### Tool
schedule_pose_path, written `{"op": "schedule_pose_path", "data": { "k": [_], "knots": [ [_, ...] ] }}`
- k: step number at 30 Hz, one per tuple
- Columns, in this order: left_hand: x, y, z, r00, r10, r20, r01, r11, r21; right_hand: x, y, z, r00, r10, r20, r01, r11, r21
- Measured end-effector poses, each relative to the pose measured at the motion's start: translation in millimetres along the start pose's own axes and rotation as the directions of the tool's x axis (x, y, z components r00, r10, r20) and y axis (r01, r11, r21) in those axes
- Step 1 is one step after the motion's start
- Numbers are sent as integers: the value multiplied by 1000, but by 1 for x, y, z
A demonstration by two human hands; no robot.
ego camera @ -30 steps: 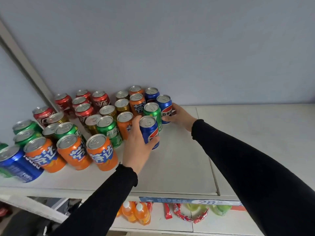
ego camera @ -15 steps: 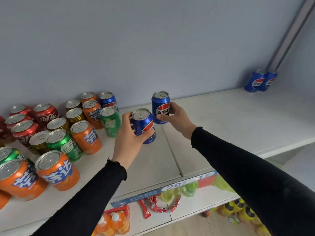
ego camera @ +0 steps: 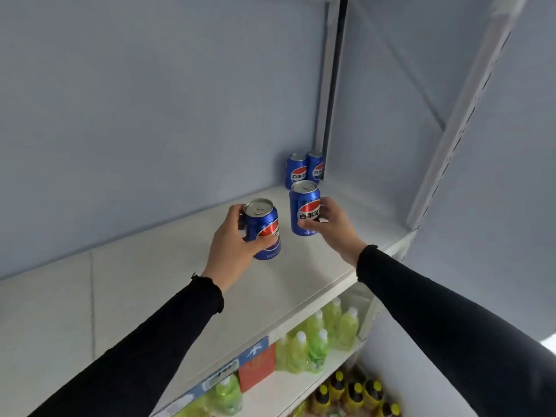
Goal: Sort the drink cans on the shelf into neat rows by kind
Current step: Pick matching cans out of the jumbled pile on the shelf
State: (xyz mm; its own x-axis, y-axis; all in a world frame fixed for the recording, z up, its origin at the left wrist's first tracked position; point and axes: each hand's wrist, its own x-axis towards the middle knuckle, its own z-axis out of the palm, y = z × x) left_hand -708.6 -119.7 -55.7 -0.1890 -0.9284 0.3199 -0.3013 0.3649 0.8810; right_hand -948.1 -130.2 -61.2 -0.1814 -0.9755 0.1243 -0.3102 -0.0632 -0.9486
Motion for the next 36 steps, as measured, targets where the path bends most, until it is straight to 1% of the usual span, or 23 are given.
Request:
{"op": "schedule_pose_path", "data": {
  "k": [3,6,10,12,20,25,29,32,34,36],
  "knots": [
    [46,4,66,1000,-23,-10,23,1000,19,44,28,-56,1000,10,-8,-10,1000,-5],
    [90,8,117,998,-53,-23,54,997,48,89,52,-91,1000,22,7,-22,1000,3],
    [139,11,160,995,-78,-63,86,988,128,146,72,-113,998,25,62,-28,998,52],
    [160,8,173,992,-96,-88,107,985,138,168,78,-114,996,15,87,-21,998,66],
    [207,-23,192,973,-152,-175,181,969,166,222,108,-99,985,-19,173,7,997,73],
    [217,-29,198,973,-146,-182,176,970,167,232,111,-91,985,-40,170,27,997,76],
    [220,-34,202,962,-136,-236,190,956,224,232,113,-85,989,-43,143,34,997,64],
    [220,-33,203,962,-142,-234,197,953,229,231,110,-84,990,-41,132,35,998,48],
    [217,-30,203,963,-163,-215,208,956,208,228,107,-86,989,-33,141,28,999,33],
    [210,-25,199,965,-181,-188,218,954,204,221,104,-88,993,-23,118,21,1000,17]
  ]
}}
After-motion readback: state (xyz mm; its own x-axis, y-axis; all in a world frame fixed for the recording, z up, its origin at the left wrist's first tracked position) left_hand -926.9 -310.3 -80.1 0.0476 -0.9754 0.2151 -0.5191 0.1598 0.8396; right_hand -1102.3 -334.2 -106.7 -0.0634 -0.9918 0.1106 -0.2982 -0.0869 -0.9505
